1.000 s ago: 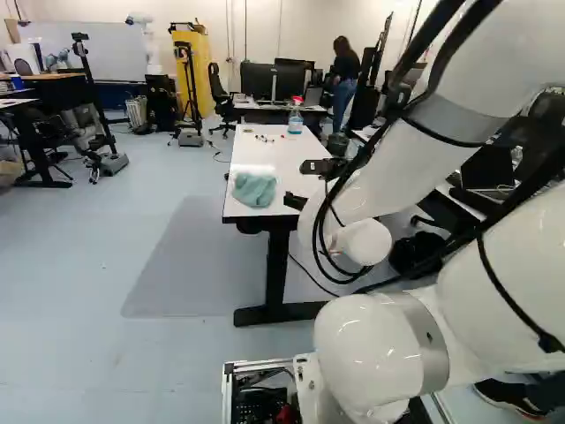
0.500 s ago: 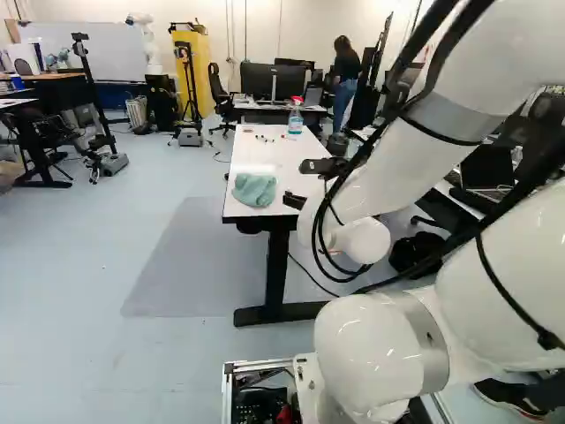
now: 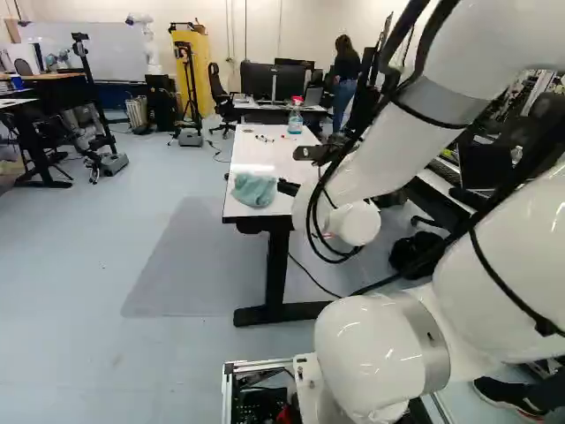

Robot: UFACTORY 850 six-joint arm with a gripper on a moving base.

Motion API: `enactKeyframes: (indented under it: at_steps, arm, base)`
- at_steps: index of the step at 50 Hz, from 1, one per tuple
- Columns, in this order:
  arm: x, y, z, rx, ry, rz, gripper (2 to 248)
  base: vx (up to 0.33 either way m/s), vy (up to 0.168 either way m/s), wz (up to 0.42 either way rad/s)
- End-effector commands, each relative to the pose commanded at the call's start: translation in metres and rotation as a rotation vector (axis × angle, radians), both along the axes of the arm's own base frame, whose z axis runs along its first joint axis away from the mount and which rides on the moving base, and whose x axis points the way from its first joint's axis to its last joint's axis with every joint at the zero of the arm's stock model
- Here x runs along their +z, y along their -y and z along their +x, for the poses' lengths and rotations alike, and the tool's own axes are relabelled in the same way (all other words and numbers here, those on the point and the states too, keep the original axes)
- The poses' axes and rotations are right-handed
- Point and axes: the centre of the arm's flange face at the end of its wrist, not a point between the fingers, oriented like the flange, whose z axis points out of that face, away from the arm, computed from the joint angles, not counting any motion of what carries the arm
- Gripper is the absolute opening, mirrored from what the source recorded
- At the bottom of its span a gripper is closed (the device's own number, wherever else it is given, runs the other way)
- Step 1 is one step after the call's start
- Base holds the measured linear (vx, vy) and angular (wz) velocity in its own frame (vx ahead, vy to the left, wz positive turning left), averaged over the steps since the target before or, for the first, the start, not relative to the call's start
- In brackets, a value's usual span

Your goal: Clean the table with the green towel

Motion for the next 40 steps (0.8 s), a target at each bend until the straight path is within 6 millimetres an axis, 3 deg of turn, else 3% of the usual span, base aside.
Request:
enactKeyframes:
  at_steps: [12,40]
  arm:
    - [0.011,-0.009,0.016,0.025,0.0,0.0,247]
    - [0.009,-0.038,0.056,0.095,-0.064,-0.006,247]
  base:
    - [0.0,0.0,0.0]
    - [0.0,0.0,0.0]
